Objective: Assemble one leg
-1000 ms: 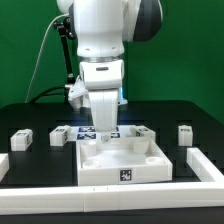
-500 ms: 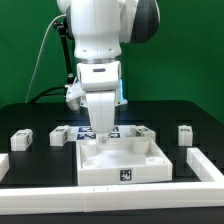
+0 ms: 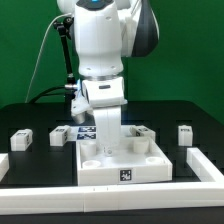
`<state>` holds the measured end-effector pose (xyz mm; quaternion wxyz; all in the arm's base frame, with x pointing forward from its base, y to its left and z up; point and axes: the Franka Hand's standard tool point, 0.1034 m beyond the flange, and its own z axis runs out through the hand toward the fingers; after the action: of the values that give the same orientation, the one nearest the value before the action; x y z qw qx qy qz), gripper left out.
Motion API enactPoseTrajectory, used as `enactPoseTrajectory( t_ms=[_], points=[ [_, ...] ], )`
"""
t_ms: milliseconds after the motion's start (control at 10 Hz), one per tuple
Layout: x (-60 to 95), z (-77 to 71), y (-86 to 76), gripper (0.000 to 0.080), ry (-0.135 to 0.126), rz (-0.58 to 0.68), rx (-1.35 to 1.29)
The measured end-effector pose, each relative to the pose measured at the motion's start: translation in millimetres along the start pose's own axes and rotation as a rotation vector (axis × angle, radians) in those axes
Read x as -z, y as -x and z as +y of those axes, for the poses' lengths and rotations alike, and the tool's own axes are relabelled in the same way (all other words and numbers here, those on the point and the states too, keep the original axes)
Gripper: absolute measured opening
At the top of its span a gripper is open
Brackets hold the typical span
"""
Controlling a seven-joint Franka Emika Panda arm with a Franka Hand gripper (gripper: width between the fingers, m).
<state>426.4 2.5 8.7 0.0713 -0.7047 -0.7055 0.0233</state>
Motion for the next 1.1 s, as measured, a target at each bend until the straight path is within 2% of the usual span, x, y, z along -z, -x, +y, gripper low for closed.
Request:
enactPoseTrajectory(
  t_ms=[100,200,300,400,500,600,700,1100],
  points=[
    [-0.3,0.5,-0.8,0.0631,0.0,0.0,-0.011],
    [-0.7,0.0,1.1,0.0502,-0.001,0.0,-0.014],
    [-0.8,-0.1,1.4,0.0316,-0.001,0.0,-0.015],
    [-1.0,-0.2,1.6,0.0316,-0.002,0.0,-0.015],
    [-1.1,-0.3,1.8,0.0134,-0.002,0.0,-0.016],
    [0.0,1.6,1.7,0.0134,0.006,0.0,-0.015],
    [0.7,3.0,2.0,0.0071,0.013,0.0,-0.016],
    [1.0,3.9,2.2,0.0071,0.017,0.0,-0.016]
  ],
)
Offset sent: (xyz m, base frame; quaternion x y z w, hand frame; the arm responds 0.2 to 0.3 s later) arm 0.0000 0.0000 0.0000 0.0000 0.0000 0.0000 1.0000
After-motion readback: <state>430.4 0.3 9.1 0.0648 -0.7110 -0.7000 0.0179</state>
